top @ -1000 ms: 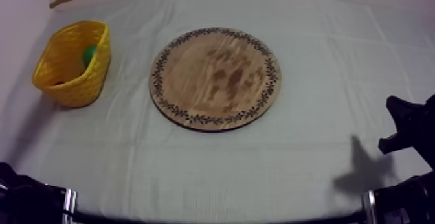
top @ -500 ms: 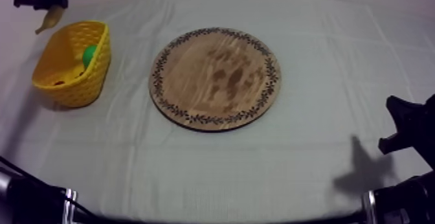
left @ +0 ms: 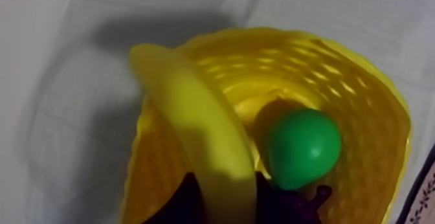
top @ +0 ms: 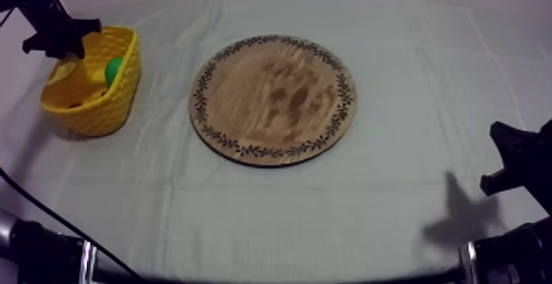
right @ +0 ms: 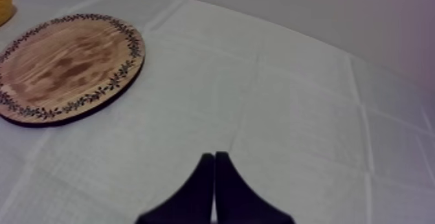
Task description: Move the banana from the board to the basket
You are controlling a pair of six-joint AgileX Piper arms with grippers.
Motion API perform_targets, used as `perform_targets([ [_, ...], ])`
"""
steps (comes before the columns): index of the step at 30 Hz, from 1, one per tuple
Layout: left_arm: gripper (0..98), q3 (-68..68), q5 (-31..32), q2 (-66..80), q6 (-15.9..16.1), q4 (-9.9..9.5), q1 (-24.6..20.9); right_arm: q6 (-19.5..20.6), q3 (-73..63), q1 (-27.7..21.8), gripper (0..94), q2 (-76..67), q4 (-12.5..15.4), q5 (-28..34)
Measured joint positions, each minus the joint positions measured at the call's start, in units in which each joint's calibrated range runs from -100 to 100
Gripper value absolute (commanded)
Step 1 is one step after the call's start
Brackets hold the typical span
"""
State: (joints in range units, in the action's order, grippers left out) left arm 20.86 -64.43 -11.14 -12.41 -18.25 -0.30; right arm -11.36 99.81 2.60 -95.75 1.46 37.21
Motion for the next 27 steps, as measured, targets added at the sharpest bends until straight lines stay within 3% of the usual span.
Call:
perform_targets([
  [5,11.3,-0.2,0.0,-0.2,0.7,0.38,0.0,0.0,0.0,0.0,0.3,0.0,0.0,0.0],
  [10,49.8,0.2,-0.4,0.2,0.1,0.26,0.4,0.0,0.0,0.0,0.3,0.0,0.0,0.0],
  [14,65.7,-0.3,-0.6,0.7,-0.6,0.16,0.7,0.0,0.0,0.0,0.3,0.0,0.0,0.0],
  [20,73.0,-2.6,-1.1,0.9,-1.4,-0.15,1.4,0.0,0.0,0.0,0.3,0.0,0.0,0.0],
  [27,70.0,-3.0,-2.0,1.7,-1.5,-0.04,1.7,0.0,0.0,0.0,0.3,0.0,0.0,0.0],
])
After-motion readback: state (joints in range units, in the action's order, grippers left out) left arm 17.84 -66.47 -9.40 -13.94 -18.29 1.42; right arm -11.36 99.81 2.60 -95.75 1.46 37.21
